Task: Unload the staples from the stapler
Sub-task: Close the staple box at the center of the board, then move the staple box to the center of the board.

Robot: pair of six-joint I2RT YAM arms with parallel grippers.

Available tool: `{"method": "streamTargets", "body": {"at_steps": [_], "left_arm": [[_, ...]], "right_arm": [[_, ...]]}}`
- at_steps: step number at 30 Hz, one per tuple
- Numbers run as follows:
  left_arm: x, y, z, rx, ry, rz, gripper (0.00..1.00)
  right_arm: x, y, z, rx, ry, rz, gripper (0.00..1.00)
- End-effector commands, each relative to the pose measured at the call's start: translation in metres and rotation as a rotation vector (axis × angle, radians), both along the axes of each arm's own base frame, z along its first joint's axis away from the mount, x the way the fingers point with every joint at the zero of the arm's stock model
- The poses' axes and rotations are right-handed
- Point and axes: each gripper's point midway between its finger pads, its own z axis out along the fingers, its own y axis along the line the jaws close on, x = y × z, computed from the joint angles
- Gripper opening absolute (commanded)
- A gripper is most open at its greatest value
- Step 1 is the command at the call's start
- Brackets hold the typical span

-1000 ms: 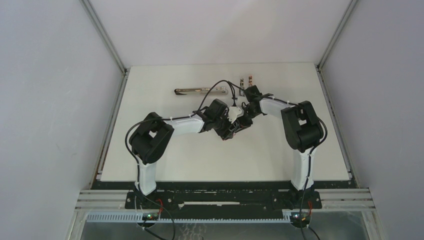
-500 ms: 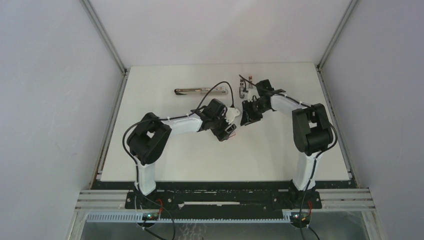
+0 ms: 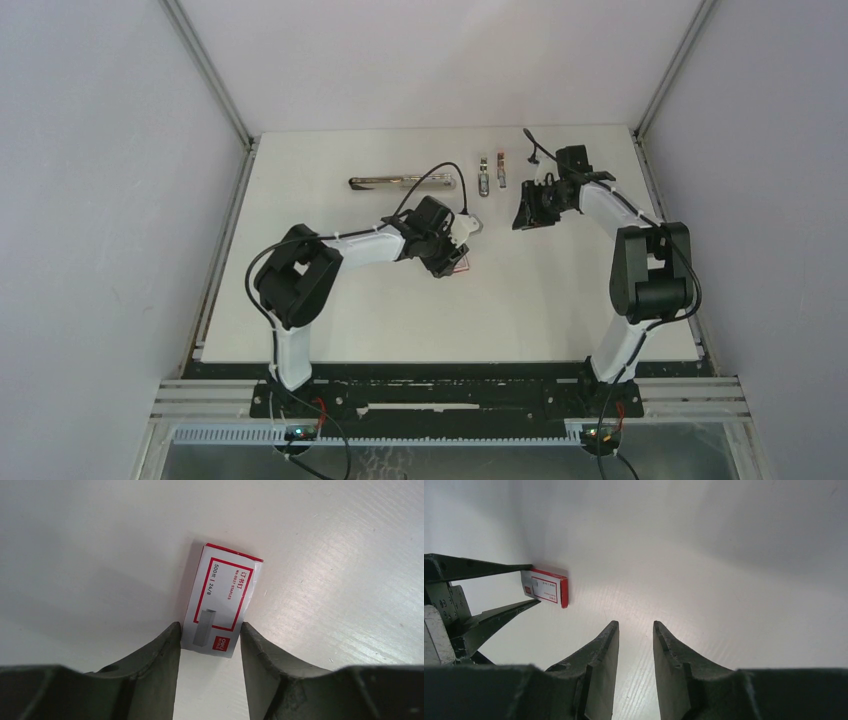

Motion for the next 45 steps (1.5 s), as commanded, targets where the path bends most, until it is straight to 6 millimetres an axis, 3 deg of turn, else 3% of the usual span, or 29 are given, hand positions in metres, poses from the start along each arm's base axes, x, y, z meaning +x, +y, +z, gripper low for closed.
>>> {"method": "streamTargets", "body": {"at_steps": [1, 6, 13, 20, 25, 28, 35, 39, 45], "left_arm": [[-0.016, 0.000, -0.009, 0.017, 0.092, -0.029, 0.47], [-0.013, 0.002, -0.009, 0.026, 0.083, -0.002, 0.47], [0.015, 0.024, -0.005, 0.025, 0.036, 0.195, 0.49], [0.064, 0.076, 0.005, -0.010, 0.022, 0.519, 0.51], [0.092, 0.120, 0.005, -0.023, 0.026, 0.749, 0.55], [0.104, 0.136, 0.003, -0.029, 0.038, 0.818, 0.58], [0.106, 0.125, 0.005, -0.097, 0.096, 0.829, 0.72], [0.100, 0.105, 0.012, -0.186, 0.142, 0.748, 0.74], [0.081, 0.086, -0.001, -0.241, 0.259, 0.665, 0.80]], "right_arm": [[0.007, -0.003, 0.022, 0.026, -0.078, -0.002, 0.31], [0.008, -0.004, 0.022, 0.039, -0.075, -0.009, 0.32], [0.009, -0.005, 0.020, 0.041, -0.070, -0.018, 0.32], [0.010, -0.006, 0.019, 0.044, -0.065, -0.026, 0.32], [0.010, -0.006, 0.018, 0.046, -0.063, -0.027, 0.32], [0.010, -0.006, 0.018, 0.049, -0.061, -0.027, 0.32], [0.011, -0.006, 0.018, 0.047, -0.065, -0.029, 0.32], [0.012, -0.006, 0.021, 0.048, -0.075, -0.029, 0.32], [0.013, -0.008, 0.024, 0.043, -0.086, -0.035, 0.32]]}}
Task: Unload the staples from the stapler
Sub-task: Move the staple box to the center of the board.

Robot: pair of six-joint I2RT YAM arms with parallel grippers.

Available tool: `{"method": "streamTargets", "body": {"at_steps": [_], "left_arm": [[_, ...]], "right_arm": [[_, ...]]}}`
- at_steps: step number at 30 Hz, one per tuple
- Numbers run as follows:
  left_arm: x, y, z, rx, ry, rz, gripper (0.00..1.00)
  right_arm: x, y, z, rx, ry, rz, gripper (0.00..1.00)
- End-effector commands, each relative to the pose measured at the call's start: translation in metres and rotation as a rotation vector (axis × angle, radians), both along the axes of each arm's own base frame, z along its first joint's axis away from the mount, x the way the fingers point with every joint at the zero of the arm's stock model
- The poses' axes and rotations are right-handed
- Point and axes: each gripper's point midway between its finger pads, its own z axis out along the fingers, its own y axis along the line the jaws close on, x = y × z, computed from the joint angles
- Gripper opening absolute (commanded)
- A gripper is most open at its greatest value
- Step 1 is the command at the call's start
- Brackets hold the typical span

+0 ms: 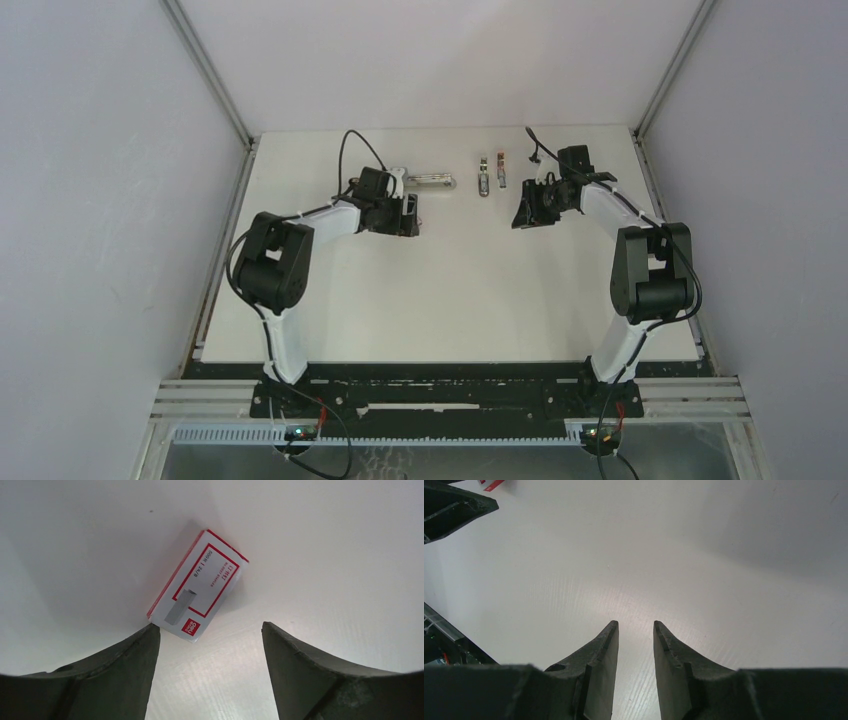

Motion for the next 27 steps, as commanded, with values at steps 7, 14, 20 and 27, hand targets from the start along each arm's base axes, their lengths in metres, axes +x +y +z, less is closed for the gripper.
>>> {"method": "streamTargets", "body": {"at_steps": [7, 14, 20, 27], "left_arm": [[-0.028, -0.030, -0.011, -0.148, 0.116, -0.087, 1.00], [-0.042, -0.053, -0.008, -0.191, 0.140, -0.142, 1.00], [-0.046, -0.072, -0.003, -0.213, 0.132, -0.188, 1.00], [-0.052, -0.088, -0.004, -0.221, 0.127, -0.255, 1.00]], "right_arm": [[0.009, -0.001, 0.021, 0.012, -0.079, -0.012, 0.32], [0.011, -0.002, 0.019, 0.012, -0.077, -0.015, 0.33], [0.012, -0.002, 0.018, 0.012, -0.077, -0.016, 0.32], [0.012, -0.005, 0.020, 0.013, -0.081, -0.023, 0.33]]}}
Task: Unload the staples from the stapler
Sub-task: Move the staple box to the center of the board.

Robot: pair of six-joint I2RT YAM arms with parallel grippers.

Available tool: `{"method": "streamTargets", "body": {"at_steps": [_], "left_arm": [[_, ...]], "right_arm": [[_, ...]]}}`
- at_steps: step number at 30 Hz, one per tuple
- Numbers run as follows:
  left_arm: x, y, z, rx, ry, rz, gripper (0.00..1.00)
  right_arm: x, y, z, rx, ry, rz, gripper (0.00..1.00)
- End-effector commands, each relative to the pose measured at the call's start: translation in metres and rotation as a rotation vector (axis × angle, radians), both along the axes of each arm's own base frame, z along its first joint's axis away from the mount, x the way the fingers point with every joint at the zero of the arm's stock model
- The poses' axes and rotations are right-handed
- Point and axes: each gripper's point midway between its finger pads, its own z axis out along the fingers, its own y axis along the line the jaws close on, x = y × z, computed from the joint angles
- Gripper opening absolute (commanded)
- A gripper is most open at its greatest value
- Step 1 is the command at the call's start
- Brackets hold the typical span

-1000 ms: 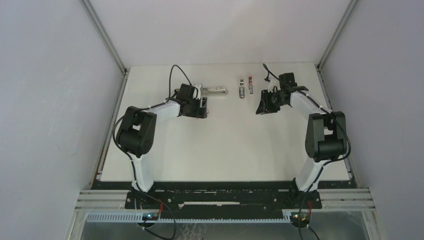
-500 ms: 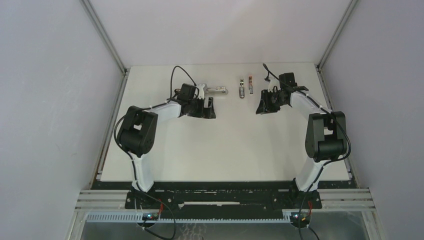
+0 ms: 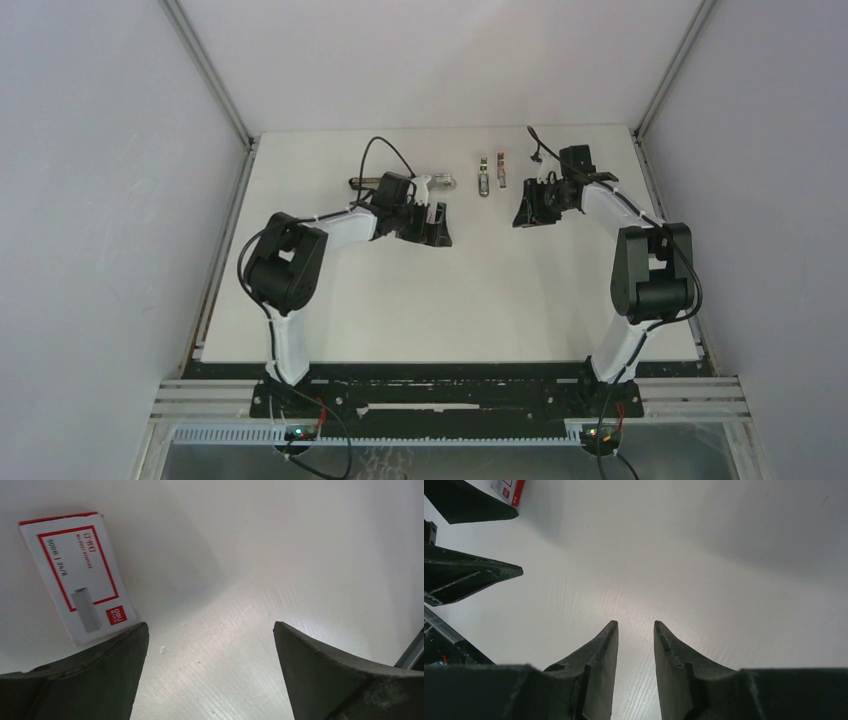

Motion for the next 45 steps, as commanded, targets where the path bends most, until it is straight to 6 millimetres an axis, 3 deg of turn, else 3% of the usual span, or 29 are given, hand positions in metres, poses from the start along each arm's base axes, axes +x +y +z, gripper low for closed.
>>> {"method": "streamTargets", "body": {"at_steps": [1, 11, 17, 23, 26, 30, 37, 45], "left_arm": [[-0.015, -0.008, -0.014, 0.000, 0.062, -0.052, 1.00], [0.000, -0.029, 0.015, -0.065, -0.027, -0.148, 1.00], [-0.010, -0.023, 0.070, -0.142, -0.148, -0.232, 1.00], [0.008, 0.038, 0.097, -0.112, -0.219, -0.136, 1.00], [0.015, 0.062, 0.085, -0.072, -0.206, -0.069, 1.00], [0.014, 0.079, 0.062, -0.084, -0.136, -0.037, 1.00], [0.009, 0.123, 0.069, -0.172, -0.139, -0.030, 1.00], [-0.020, 0.160, 0.079, -0.177, -0.178, -0.073, 1.00]], "right_arm": [[0.010, -0.002, 0.020, 0.011, -0.076, -0.013, 0.33], [0.017, -0.007, 0.020, -0.025, -0.122, 0.001, 0.36], [0.035, -0.007, 0.032, -0.196, -0.269, 0.090, 0.55], [0.049, 0.038, 0.053, -0.247, -0.440, 0.311, 0.72], [0.059, 0.061, 0.059, -0.235, -0.482, 0.413, 0.78], [0.072, 0.100, 0.058, -0.231, -0.508, 0.595, 0.85], [0.087, 0.157, 0.039, -0.248, -0.536, 0.743, 0.90], [0.079, 0.203, 0.005, -0.226, -0.484, 0.842, 0.96]]}}
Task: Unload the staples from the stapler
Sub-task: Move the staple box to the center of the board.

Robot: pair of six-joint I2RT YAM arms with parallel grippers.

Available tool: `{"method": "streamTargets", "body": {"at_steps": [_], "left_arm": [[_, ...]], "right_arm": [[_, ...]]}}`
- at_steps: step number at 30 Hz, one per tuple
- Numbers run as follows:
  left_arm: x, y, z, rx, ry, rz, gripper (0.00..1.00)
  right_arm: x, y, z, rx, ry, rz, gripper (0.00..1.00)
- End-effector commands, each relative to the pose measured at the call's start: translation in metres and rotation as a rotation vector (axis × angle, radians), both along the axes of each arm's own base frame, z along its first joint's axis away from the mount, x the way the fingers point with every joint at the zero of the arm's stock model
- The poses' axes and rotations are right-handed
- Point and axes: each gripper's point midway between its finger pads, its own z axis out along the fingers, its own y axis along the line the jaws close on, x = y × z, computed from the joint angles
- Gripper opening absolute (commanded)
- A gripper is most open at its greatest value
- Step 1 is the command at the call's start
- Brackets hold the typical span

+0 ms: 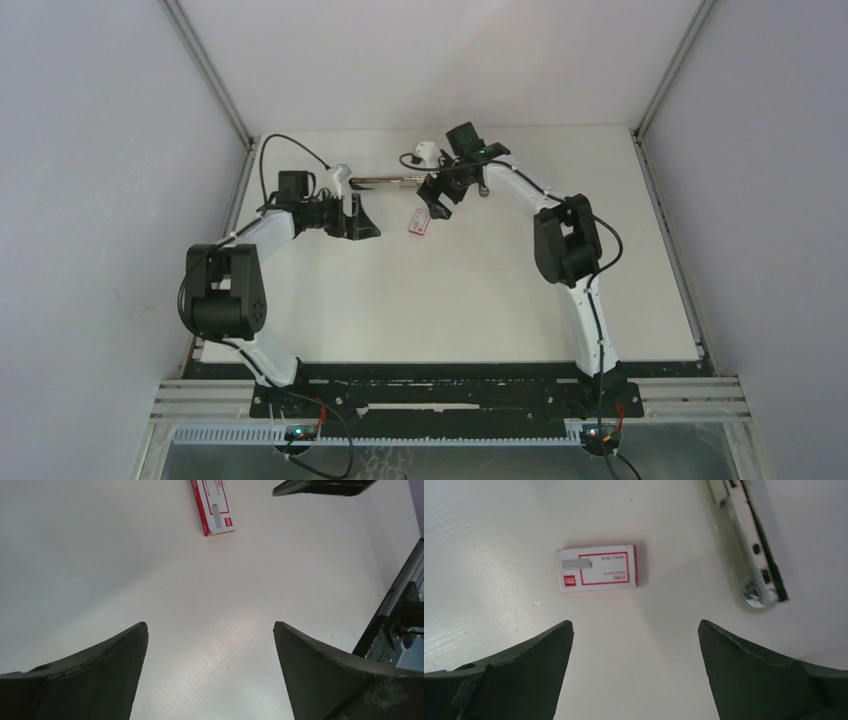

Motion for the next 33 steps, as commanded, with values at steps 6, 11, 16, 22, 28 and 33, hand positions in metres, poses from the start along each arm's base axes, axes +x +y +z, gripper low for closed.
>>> {"method": "streamTargets", "body": {"at_steps": [6, 11, 16, 22, 28, 33], "left_arm": [[-0.026, 0.008, 0.030, -0.016, -0.131, -0.096, 1.00], [-0.025, 0.008, 0.031, -0.023, -0.138, -0.087, 1.00], [-0.027, 0.006, 0.025, -0.036, -0.117, -0.095, 1.00], [-0.025, 0.005, 0.018, -0.043, -0.094, -0.085, 1.00], [-0.026, 0.004, 0.015, -0.053, -0.082, -0.086, 1.00], [-0.025, 0.003, 0.014, -0.063, -0.075, -0.085, 1.00]], "right_arm": [[-0.015, 0.039, 0.002, 0.041, 0.030, 0.089, 0.97], [-0.012, 0.042, -0.012, 0.019, 0.046, 0.048, 0.99], [-0.006, 0.040, -0.023, 0.006, 0.063, 0.014, 0.99], [-0.007, 0.046, -0.027, 0.026, 0.089, 0.029, 1.00], [-0.011, 0.048, -0.031, 0.032, 0.118, 0.057, 1.00], [-0.015, 0.047, -0.037, 0.006, 0.118, 0.081, 1.00]]}}
